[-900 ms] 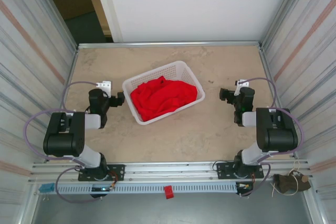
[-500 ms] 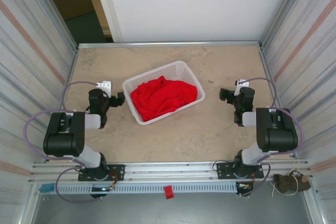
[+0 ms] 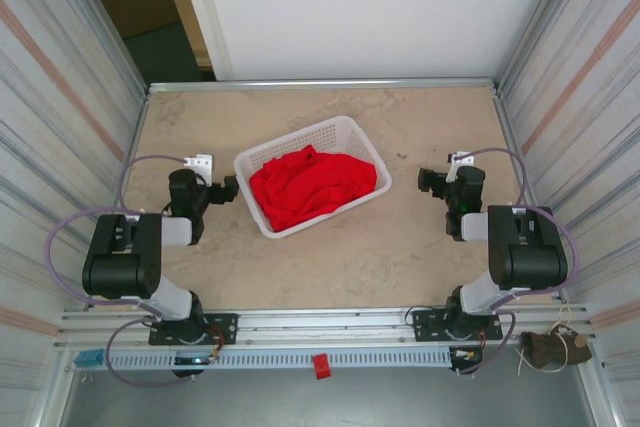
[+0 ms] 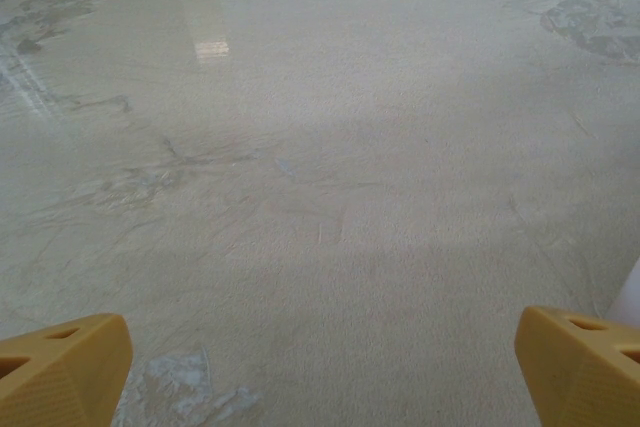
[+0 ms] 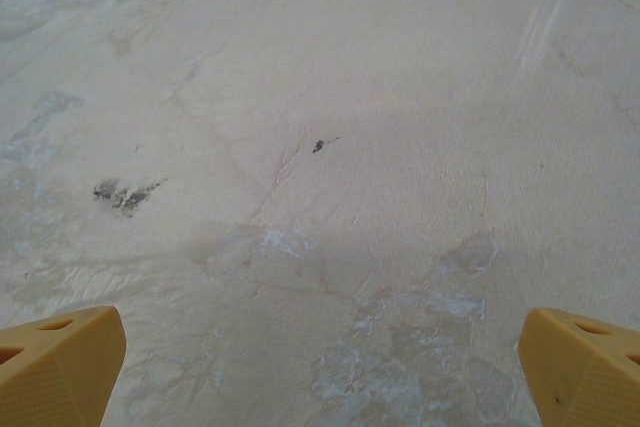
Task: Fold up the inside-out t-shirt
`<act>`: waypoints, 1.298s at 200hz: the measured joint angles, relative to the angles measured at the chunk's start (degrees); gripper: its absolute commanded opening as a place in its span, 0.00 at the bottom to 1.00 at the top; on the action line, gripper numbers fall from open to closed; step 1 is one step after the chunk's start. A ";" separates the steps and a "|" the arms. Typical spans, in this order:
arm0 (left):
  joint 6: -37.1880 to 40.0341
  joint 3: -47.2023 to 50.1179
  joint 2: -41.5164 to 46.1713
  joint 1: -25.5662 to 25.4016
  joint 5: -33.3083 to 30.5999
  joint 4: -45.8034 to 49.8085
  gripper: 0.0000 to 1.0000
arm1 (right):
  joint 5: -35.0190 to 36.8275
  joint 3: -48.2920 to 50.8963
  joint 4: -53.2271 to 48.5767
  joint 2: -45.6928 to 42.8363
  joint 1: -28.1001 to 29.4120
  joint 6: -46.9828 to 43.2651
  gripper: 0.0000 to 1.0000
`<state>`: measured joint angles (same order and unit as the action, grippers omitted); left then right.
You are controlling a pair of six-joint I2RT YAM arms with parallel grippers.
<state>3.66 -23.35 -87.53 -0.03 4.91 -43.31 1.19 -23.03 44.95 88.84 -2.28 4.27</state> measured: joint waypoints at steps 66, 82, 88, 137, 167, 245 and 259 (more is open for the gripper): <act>-0.13 0.00 0.13 0.28 0.07 -0.15 0.99 | 0.09 0.00 -0.02 -0.07 0.00 0.02 0.99; -0.96 -0.15 2.43 0.48 -0.85 2.60 0.99 | 1.33 -0.72 -4.42 -2.25 0.35 0.26 0.99; -1.42 -0.31 4.26 0.66 -1.60 4.63 0.99 | 2.82 -1.57 -7.80 -4.20 0.76 0.42 0.99; -9.86 -9.51 23.93 0.76 -7.50 26.51 0.99 | 7.04 -30.99 -41.53 -16.46 1.70 11.82 0.99; -20.48 -16.85 31.08 -0.42 -5.42 41.72 0.99 | -2.21 -45.07 -52.74 -18.47 2.62 16.57 0.99; -35.80 -17.35 34.51 -19.26 -3.10 60.76 0.99 | 5.38 -62.49 -80.08 7.76 25.14 12.63 0.99; -36.35 -17.57 31.93 -19.61 -3.56 61.16 0.99 | 7.74 -64.00 -82.90 13.05 26.23 11.78 0.99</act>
<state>-32.69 -40.93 -55.59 -19.64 1.34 17.85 8.93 -87.02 -37.95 101.89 23.94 16.05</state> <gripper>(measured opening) 0.986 0.990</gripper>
